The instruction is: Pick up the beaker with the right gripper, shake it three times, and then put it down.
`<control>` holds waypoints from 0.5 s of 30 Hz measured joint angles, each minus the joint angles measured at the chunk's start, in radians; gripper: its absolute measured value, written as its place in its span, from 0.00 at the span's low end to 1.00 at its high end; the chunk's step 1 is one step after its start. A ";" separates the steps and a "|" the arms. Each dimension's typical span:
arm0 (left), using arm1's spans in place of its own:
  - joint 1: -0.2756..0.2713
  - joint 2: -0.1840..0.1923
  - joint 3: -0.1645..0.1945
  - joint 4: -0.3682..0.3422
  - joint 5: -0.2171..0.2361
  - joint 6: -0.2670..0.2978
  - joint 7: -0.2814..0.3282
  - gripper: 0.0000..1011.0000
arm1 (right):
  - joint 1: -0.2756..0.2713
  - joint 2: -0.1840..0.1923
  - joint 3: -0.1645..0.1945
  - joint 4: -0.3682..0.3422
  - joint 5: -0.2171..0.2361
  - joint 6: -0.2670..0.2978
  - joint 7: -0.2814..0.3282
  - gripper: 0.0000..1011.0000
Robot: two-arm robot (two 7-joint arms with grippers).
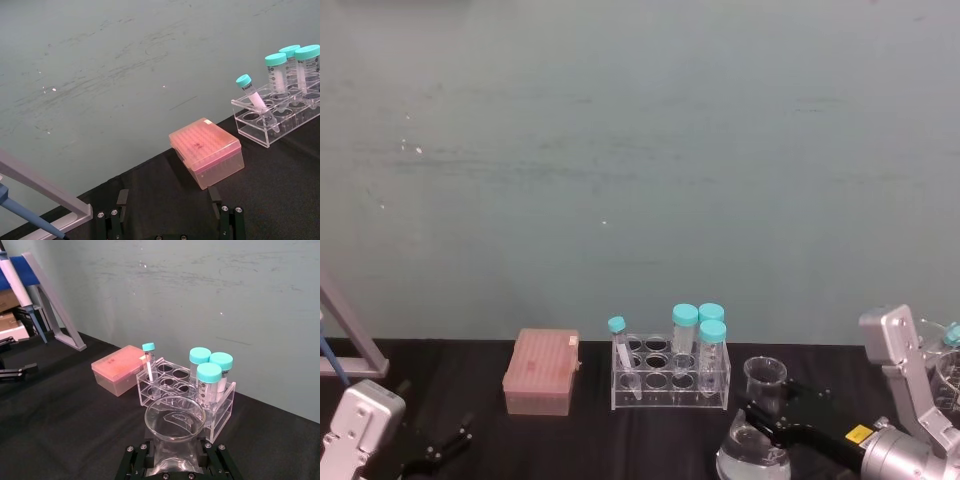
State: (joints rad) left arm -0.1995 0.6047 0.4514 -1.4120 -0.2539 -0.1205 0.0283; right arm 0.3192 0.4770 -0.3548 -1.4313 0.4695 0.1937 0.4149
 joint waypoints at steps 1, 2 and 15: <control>0.000 0.000 0.000 0.000 0.000 0.000 0.000 0.99 | 0.002 -0.002 -0.001 0.004 -0.001 -0.001 0.000 0.45; 0.000 0.000 0.000 0.000 0.000 0.000 0.000 0.99 | 0.002 -0.002 -0.001 0.004 -0.001 -0.001 0.000 0.45; 0.000 0.000 0.000 0.000 0.000 0.000 0.000 0.99 | 0.015 -0.011 -0.010 0.023 -0.005 0.004 0.001 0.45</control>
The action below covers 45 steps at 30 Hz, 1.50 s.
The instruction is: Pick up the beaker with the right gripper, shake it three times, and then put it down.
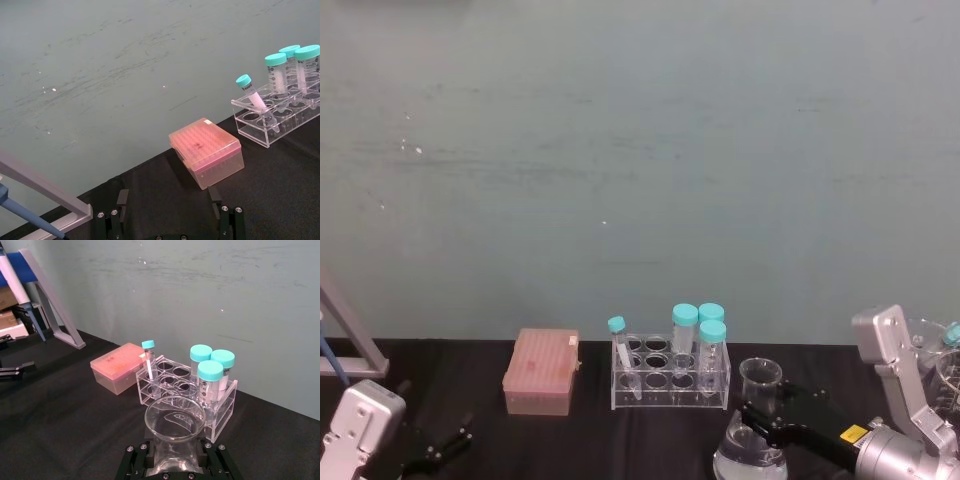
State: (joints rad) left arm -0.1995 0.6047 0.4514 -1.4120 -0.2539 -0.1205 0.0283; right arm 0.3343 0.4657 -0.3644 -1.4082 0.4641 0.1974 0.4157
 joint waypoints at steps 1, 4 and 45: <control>0.000 0.000 0.000 0.000 0.000 0.000 0.000 0.99 | 0.001 -0.001 -0.001 0.003 0.000 0.000 0.000 0.45; 0.000 0.000 0.000 0.000 0.000 0.000 0.000 0.99 | 0.002 -0.001 -0.002 0.005 -0.001 0.000 0.002 0.45; 0.000 0.000 0.000 0.000 0.000 0.000 0.000 0.99 | 0.001 -0.001 0.000 0.002 -0.001 0.001 0.002 0.99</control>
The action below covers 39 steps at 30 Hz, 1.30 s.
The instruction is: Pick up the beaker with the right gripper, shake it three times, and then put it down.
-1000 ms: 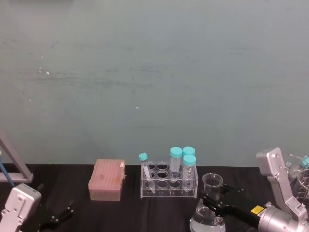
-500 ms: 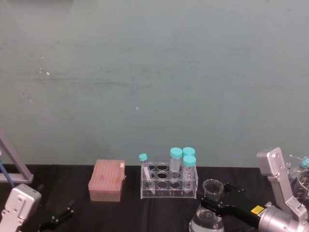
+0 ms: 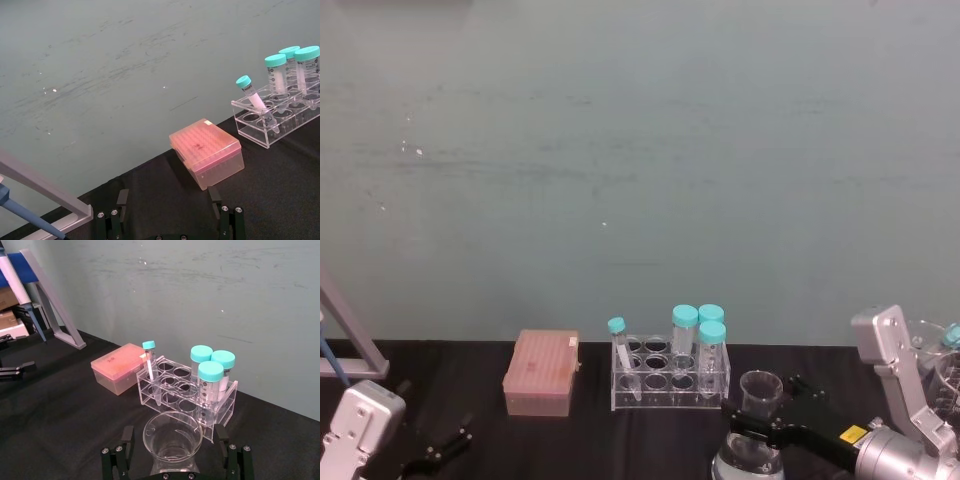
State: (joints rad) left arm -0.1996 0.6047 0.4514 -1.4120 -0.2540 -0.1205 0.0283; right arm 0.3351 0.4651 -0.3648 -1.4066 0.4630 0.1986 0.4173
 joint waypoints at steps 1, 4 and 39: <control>0.000 0.000 0.000 0.000 0.000 0.000 0.000 0.99 | -0.001 0.001 0.000 -0.001 0.000 -0.005 0.001 0.99; 0.000 0.000 0.000 0.000 0.000 0.000 0.000 0.99 | -0.005 0.005 0.001 -0.005 -0.001 -0.032 0.014 0.99; 0.000 0.000 0.000 0.000 0.000 0.000 0.000 0.99 | -0.097 -0.090 0.212 0.075 -0.191 -0.277 -0.347 0.99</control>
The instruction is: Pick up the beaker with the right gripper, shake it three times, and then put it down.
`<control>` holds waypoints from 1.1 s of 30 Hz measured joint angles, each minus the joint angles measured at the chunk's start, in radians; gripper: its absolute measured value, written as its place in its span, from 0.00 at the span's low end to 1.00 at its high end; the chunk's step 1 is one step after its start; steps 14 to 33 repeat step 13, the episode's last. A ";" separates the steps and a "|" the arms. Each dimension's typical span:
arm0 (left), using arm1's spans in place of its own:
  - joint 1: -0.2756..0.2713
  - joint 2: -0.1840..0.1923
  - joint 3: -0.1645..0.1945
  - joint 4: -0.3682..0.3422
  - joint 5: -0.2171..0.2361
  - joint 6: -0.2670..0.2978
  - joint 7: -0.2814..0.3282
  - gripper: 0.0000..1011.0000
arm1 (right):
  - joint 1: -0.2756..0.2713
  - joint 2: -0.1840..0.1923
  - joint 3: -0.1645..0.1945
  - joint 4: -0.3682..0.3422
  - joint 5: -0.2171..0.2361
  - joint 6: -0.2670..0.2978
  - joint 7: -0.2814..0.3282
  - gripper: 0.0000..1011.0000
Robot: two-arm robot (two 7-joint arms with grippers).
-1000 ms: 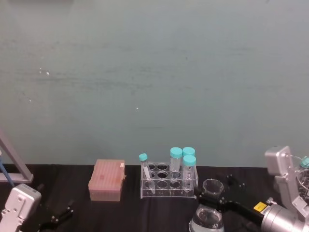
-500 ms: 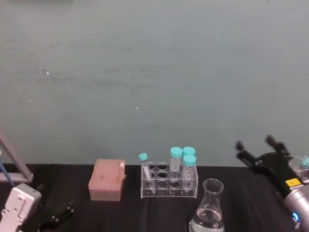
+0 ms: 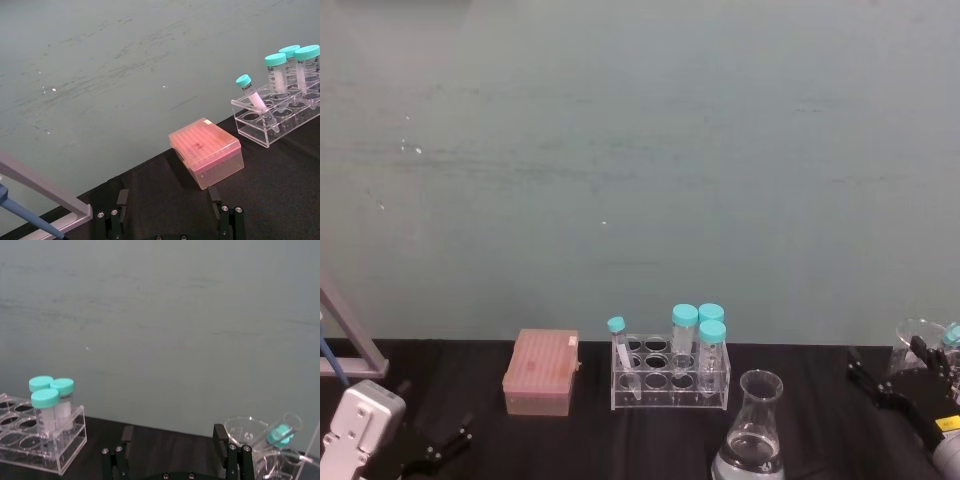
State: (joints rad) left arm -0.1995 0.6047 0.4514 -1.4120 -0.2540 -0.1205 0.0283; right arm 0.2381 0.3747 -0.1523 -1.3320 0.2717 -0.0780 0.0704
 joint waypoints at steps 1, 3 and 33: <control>0.000 0.000 0.000 0.000 0.000 0.000 0.000 0.99 | -0.001 -0.001 0.002 0.003 0.000 0.001 0.005 0.99; 0.000 0.000 0.000 0.000 0.000 0.000 0.000 0.99 | -0.002 -0.002 0.007 0.008 0.002 0.005 0.019 0.99; 0.000 0.000 0.000 0.000 0.000 0.000 0.000 0.99 | -0.002 -0.001 0.005 0.007 0.002 0.005 0.018 0.99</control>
